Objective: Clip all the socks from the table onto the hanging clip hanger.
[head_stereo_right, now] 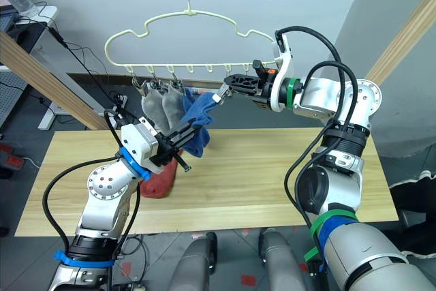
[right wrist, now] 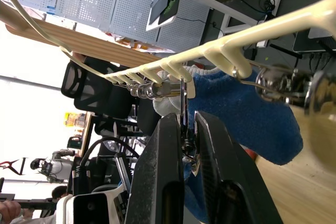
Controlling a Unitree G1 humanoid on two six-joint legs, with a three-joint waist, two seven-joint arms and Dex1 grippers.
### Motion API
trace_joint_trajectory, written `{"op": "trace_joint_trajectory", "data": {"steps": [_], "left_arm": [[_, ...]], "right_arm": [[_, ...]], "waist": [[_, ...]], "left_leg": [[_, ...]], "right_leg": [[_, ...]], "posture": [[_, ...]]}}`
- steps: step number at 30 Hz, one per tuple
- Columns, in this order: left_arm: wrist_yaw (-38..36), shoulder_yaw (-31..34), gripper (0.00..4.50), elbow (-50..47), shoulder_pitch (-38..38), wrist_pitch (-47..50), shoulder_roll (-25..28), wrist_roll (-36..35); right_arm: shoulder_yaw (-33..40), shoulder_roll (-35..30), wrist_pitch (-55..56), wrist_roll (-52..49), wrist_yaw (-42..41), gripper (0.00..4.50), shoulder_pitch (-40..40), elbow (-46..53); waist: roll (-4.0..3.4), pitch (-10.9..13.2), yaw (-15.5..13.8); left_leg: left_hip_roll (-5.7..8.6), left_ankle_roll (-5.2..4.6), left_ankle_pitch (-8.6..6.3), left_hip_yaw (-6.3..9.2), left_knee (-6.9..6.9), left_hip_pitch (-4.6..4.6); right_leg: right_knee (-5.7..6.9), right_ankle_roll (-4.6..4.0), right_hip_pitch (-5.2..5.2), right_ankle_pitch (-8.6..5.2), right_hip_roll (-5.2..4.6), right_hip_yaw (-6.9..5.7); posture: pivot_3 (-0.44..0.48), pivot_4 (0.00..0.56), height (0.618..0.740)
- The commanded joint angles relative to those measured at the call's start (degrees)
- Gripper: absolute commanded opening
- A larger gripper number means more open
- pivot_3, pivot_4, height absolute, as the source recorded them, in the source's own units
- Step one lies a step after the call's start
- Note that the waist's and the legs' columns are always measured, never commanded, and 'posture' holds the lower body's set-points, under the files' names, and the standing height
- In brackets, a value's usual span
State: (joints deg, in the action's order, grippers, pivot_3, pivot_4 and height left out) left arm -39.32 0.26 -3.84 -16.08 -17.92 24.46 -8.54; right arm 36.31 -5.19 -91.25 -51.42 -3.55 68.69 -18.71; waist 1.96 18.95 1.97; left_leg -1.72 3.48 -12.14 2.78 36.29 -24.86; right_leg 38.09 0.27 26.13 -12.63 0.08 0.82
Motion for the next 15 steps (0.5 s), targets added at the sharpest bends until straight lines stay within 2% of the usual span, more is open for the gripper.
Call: {"op": "trace_joint_trajectory", "data": {"steps": [1,6,7,15], "left_arm": [[0.25,-0.58,0.02,-1.48,0.0,-0.81,-0.35,-0.52],[0.34,-0.41,0.02,-1.3,-0.07,-0.94,-0.32,-0.41],[0.42,-0.38,0.0,-1.2,-0.15,-0.99,-0.32,-0.31],[0.75,-0.47,0.0,-0.86,-0.13,-1.27,-0.36,0.36]], "right_arm": [[-1.96,0.3,-0.33,-0.3,-1.4,0.34,-0.37,2.37],[-2.36,0.38,-0.32,-0.37,-2.1,0.34,-0.62,2.9],[-2.47,0.38,-0.44,-0.45,-2.43,0.84,-0.65,2.98],[-2.63,-0.31,-1.11,0.1,-3.21,3.41,-1.06,3.41]], "waist": [[0.0,0.0,0.04],[0.0,0.0,0.09],[0.0,0.0,0.09],[0.0,0.0,-0.03]], "left_leg": [[0.0,0.0,0.0,0.0,0.0,0.0],[-0.01,0.0,0.0,0.0,0.0,0.0],[-0.02,0.0,0.0,0.0,0.0,0.0],[-0.01,0.0,0.0,0.01,0.0,0.0]], "right_leg": [[0.0,0.0,0.0,0.0,0.0,0.0],[0.01,0.0,0.01,0.0,0.01,0.0],[0.01,0.0,0.01,0.0,0.01,0.0],[0.01,-0.01,0.01,0.0,0.01,-0.01]], "posture": [[-0.021,0.333,0.74],[-0.02,0.335,0.74],[-0.017,0.335,0.74],[-0.017,0.335,0.74]]}}
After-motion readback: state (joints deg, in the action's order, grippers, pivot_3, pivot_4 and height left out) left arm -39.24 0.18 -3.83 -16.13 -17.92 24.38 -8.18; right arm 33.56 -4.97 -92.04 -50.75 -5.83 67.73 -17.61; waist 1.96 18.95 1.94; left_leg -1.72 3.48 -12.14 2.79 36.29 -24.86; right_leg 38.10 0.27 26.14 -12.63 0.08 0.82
